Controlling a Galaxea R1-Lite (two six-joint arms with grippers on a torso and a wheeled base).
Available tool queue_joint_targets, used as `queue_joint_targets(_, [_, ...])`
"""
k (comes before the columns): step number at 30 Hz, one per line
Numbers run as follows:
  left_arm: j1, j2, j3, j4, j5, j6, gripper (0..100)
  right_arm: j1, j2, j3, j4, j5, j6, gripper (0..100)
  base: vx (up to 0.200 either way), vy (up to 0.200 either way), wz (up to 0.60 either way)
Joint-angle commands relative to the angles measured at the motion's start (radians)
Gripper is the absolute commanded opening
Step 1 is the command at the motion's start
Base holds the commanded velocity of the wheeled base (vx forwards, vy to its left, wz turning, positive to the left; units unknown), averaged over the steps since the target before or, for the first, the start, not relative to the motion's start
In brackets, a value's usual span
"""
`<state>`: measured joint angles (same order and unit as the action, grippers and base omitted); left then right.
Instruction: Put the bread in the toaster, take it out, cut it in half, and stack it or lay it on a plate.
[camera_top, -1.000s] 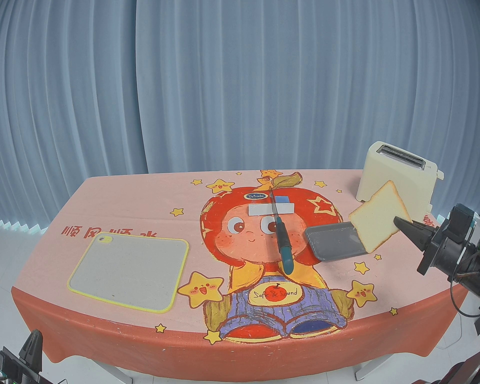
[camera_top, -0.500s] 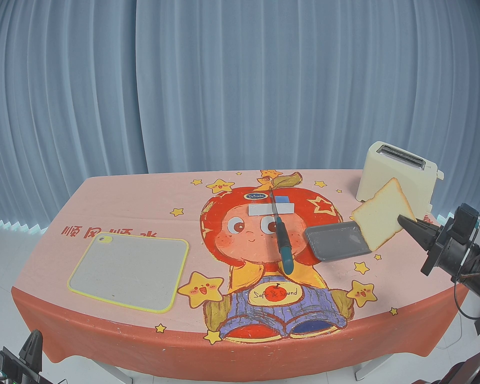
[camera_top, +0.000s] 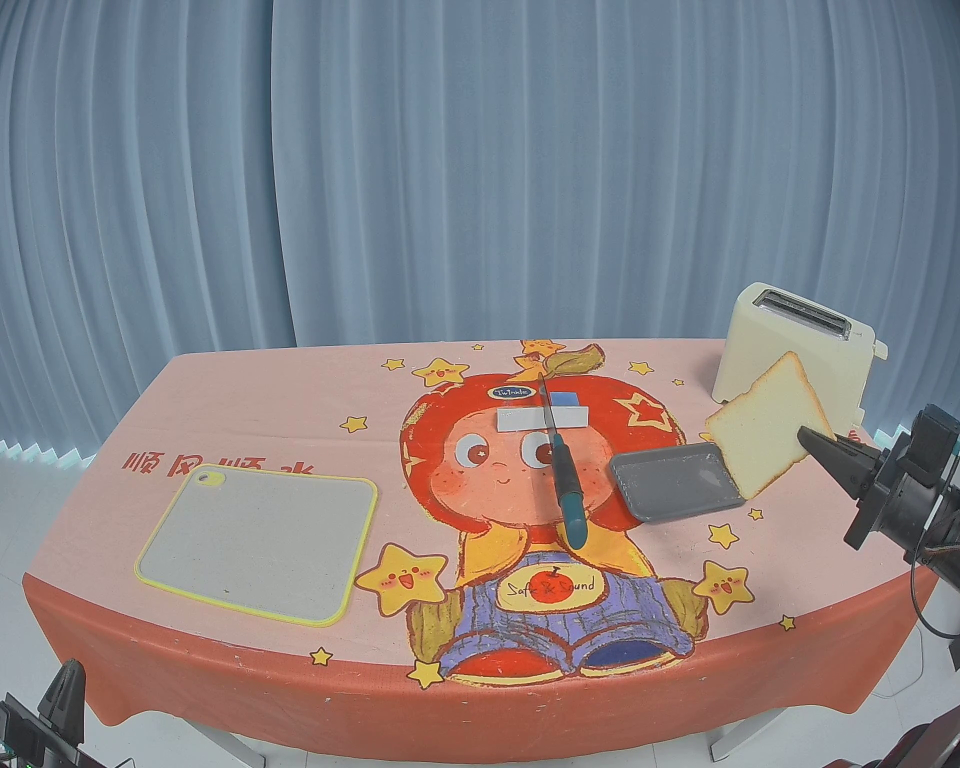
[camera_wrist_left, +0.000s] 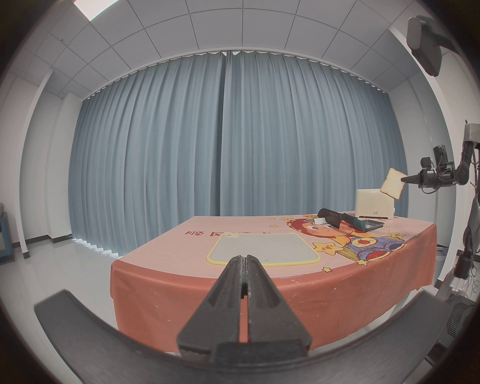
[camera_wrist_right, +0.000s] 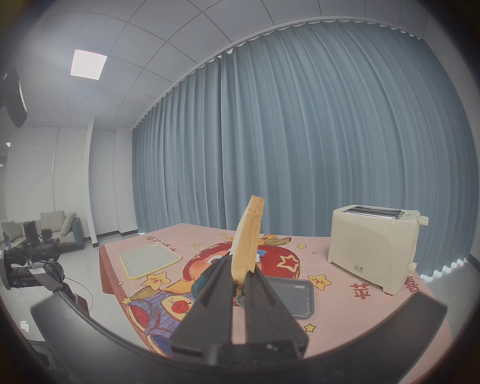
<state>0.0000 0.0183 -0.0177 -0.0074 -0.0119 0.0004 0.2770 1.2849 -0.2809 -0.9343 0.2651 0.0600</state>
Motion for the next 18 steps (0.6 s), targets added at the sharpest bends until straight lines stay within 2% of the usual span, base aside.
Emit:
queue_joint_targets(1, [0.000, 0.002, 0.018, 0.000, 0.000, 0.000, 0, 0.002, 0.005, 0.006, 0.000, 0.000, -0.002, 0, 0.000, 0.000, 0.00])
queue_joint_targets(9, [0.000, 0.002, 0.018, 0.000, 0.000, 0.001, 0, 0.004, 0.004, 0.006, 0.002, 0.000, -0.002, 0, 0.000, 0.000, 0.00])
queue_joint_targets(18, [0.000, 0.002, 0.018, 0.000, 0.000, 0.001, 0, 0.004, 0.005, 0.009, 0.002, 0.000, -0.005, 0, 0.000, -0.200, 0.00])
